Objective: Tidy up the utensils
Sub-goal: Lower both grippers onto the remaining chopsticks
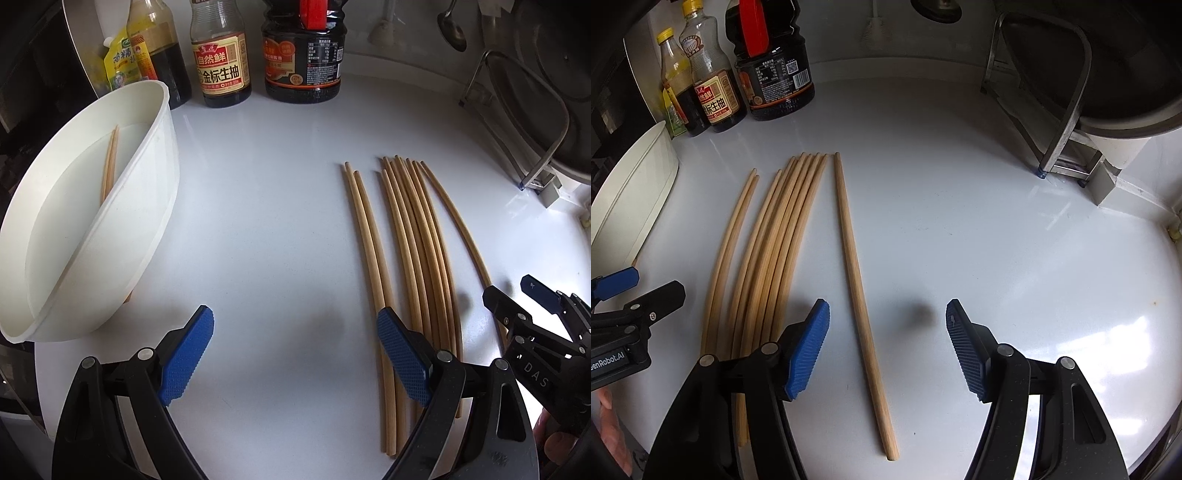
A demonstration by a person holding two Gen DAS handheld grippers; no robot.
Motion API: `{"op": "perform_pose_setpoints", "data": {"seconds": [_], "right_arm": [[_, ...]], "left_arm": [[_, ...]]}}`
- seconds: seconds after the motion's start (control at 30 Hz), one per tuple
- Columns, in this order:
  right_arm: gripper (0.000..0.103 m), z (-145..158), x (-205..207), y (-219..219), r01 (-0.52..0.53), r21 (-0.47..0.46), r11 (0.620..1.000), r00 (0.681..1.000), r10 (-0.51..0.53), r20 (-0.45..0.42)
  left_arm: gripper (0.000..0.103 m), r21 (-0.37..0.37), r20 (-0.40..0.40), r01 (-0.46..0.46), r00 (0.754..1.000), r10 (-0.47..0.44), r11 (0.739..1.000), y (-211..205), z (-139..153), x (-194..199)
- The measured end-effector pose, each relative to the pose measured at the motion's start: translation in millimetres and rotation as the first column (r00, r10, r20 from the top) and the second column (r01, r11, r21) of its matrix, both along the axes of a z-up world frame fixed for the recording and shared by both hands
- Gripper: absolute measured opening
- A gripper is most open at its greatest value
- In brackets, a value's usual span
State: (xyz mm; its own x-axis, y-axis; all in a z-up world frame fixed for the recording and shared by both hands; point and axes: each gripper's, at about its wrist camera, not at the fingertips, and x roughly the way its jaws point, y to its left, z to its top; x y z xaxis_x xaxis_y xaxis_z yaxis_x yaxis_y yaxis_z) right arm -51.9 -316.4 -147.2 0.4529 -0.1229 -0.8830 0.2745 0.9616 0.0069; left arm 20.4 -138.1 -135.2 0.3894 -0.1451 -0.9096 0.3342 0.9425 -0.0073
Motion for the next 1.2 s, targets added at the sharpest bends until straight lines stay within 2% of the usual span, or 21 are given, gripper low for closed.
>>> {"op": "perform_pose_setpoints", "data": {"seconds": [0.43,0.83,0.93,1.2], "right_arm": [[0.063,-6,-3,-5,0.016,0.004,1.0,1.0,-0.016,0.002],[0.063,-9,-1,-4,0.015,0.002,1.0,1.0,-0.015,0.001],[0.063,-10,-1,-2,0.014,0.002,1.0,1.0,-0.014,0.003],[0.063,-11,-3,1,0.003,-0.008,1.0,1.0,-0.003,0.017]], "left_arm": [[0.088,0.029,-0.021,0.014,1.0,-0.014,0.999,-11,-15,-4],[0.096,0.057,0.002,-0.006,1.0,0.006,0.998,-8,-17,-14],[0.097,0.088,-0.009,0.007,1.0,-0.006,0.996,-9,-22,-17],[0.097,0.08,-0.001,-0.035,0.999,0.035,0.996,3,-21,-7]]}}
